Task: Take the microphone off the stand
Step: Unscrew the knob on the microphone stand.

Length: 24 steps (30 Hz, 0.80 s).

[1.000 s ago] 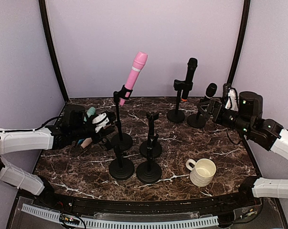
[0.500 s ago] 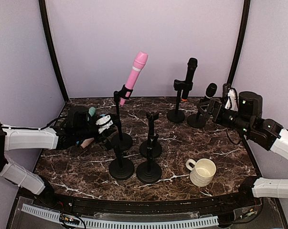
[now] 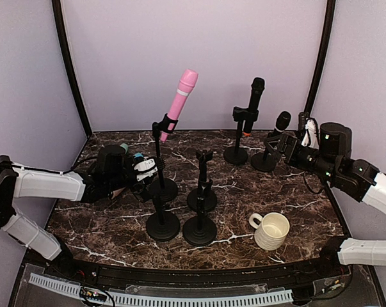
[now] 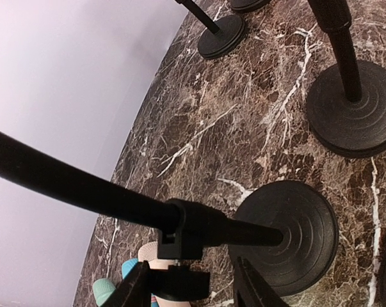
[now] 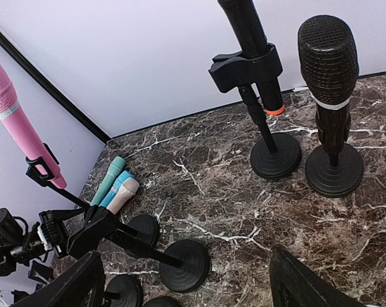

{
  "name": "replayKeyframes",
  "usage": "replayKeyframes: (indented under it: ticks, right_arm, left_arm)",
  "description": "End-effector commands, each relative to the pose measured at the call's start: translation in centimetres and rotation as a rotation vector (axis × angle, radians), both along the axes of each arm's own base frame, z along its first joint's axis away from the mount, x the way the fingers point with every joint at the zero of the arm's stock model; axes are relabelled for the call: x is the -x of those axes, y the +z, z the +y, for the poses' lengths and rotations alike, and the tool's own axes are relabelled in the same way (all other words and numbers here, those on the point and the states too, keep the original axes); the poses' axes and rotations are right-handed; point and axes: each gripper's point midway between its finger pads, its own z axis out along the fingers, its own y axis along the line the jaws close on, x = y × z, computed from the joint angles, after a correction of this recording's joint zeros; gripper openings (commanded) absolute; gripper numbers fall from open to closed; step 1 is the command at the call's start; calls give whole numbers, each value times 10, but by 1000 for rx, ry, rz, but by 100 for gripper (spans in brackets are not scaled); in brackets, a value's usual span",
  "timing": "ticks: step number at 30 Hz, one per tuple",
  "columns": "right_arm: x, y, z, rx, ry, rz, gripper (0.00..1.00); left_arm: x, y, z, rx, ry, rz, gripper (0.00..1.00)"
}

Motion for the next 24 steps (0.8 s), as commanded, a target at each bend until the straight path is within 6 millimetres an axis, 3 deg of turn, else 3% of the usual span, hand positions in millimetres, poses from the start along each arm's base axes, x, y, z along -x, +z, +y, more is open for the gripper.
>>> replayKeyframes:
  ticks: [1,13,24]
  right_arm:
    - [-2,10,-2,-21,-14,-32,90]
    - [0,8,-6,-25,-27,-29,90]
    - [1,8,-5,-27,-21,-28,90]
  left_arm:
    - [-7,3,1,-21,24,-35,45]
    - [-5,4,1,23,42,-3,27]
    - [10,-11,-1,89,45,146,14]
